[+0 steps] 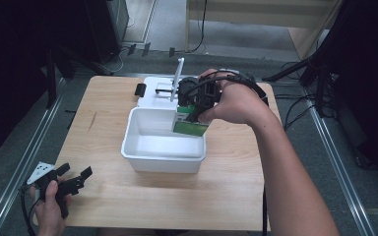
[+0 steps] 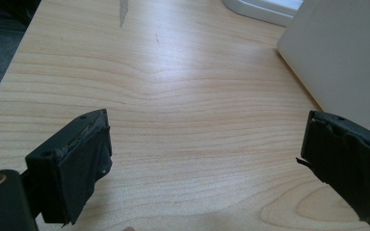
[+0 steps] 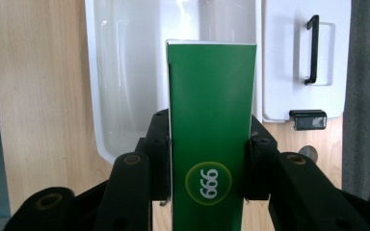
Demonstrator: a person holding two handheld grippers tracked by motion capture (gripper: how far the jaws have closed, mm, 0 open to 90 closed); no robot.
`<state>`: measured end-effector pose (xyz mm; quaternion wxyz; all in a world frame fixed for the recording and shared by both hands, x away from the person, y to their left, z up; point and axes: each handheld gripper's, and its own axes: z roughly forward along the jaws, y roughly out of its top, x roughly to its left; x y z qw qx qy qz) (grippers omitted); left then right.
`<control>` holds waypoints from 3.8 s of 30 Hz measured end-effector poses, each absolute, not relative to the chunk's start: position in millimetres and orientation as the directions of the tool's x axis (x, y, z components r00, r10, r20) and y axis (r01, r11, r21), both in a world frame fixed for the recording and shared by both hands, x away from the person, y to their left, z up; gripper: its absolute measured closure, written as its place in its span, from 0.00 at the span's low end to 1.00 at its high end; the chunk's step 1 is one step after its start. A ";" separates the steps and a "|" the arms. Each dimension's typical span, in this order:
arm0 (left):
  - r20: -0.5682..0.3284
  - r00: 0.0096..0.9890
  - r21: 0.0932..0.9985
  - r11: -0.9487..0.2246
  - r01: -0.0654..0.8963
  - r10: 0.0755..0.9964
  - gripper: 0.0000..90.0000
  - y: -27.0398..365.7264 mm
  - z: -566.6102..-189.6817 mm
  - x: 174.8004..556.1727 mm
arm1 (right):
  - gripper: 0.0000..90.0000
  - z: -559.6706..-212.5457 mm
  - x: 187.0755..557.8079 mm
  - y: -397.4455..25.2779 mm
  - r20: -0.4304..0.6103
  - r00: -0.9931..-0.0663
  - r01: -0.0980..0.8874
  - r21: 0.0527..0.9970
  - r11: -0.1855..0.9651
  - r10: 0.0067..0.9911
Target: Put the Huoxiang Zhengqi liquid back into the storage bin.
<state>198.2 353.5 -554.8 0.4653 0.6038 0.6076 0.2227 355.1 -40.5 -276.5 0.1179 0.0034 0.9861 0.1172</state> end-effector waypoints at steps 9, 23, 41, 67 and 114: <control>-0.300 0.159 0.831 0.176 0.527 0.941 0.05 353.3 -554.9 198.6 | 0.71 -298.1 360.4 -33.4 -0.199 -0.979 0.000 0.194 0.981 0.039; -0.300 0.160 0.830 0.175 0.530 0.941 0.05 353.9 -554.8 198.5 | 0.71 -329.5 369.0 -24.0 -0.167 -0.986 -0.007 0.144 0.989 0.018; -0.304 0.157 0.829 0.180 0.529 0.939 0.05 353.8 -554.9 198.7 | 0.71 -370.2 378.0 -16.9 -0.125 -0.992 0.003 0.118 0.993 0.017; -0.307 0.157 0.830 0.184 0.526 0.939 0.05 353.9 -555.0 198.7 | 0.50 -394.4 381.2 -10.1 -0.093 -0.990 0.096 0.145 0.985 0.110; -0.283 0.162 0.834 0.159 0.528 0.945 0.05 350.6 -554.6 198.7 | 0.28 -352.0 347.0 -183.8 -0.170 -0.813 0.313 0.680 0.663 0.557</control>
